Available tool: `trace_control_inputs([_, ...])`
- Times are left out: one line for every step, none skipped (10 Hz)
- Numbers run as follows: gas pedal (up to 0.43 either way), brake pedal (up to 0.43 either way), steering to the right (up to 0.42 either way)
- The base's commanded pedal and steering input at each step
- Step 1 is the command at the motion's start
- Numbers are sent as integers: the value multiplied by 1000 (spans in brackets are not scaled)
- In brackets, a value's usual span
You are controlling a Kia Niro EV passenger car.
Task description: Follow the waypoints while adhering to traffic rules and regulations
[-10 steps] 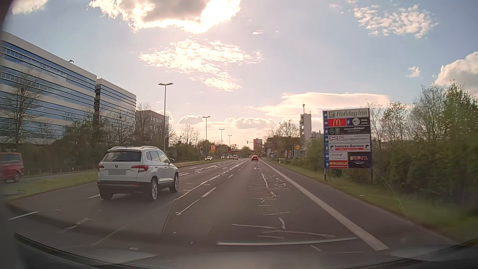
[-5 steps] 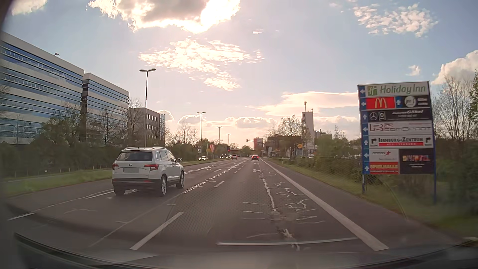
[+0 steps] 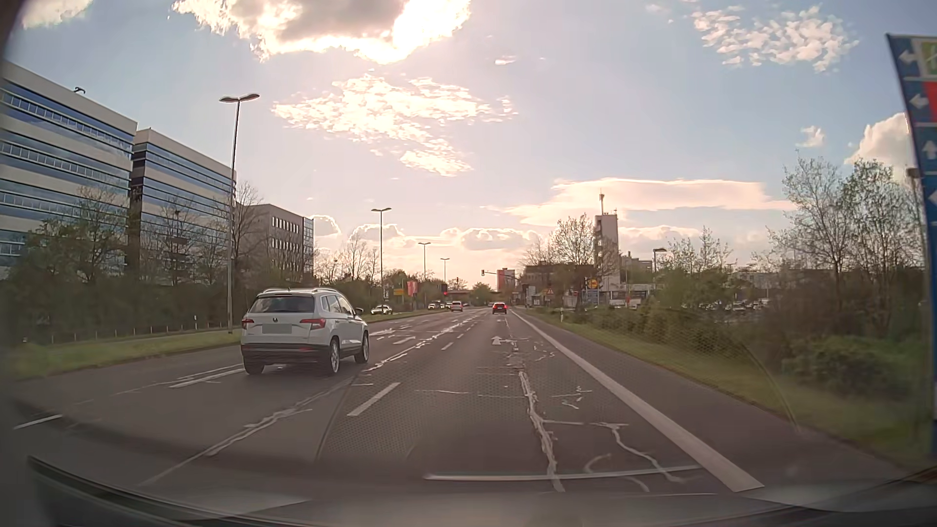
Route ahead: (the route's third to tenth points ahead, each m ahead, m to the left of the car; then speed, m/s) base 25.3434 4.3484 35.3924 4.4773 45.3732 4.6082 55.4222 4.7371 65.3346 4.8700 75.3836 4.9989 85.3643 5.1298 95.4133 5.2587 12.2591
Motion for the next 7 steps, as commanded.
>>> trace_control_inputs([0, 0, -3])
trace_control_inputs([0, 0, -5])
trace_control_inputs([0, 0, -5])
trace_control_inputs([0, 0, -4])
trace_control_inputs([0, 0, -4])
trace_control_inputs([0, 0, -4])
trace_control_inputs([0, 0, -3])
